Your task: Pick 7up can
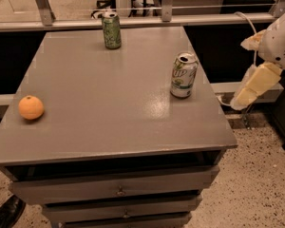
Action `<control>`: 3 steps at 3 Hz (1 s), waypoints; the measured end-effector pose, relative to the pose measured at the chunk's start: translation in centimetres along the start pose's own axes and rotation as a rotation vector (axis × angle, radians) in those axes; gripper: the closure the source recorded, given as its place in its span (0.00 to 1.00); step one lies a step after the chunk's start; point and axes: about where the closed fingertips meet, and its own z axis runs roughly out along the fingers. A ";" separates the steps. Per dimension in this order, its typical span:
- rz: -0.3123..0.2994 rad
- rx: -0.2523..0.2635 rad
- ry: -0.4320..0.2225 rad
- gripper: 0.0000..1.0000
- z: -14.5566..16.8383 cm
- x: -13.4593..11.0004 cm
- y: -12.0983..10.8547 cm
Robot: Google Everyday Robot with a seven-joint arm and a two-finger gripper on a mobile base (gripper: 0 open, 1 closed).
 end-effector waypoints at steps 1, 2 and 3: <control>0.079 -0.027 -0.179 0.00 4.0 -1.0 -2.0; 0.112 -0.066 -0.341 0.00 7.3 -3.1 -2.5; 0.111 -0.096 -0.427 0.00 9.5 -5.1 -2.2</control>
Offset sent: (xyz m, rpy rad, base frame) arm 0.0724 0.0449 -0.0493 0.4722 -0.0599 -0.0014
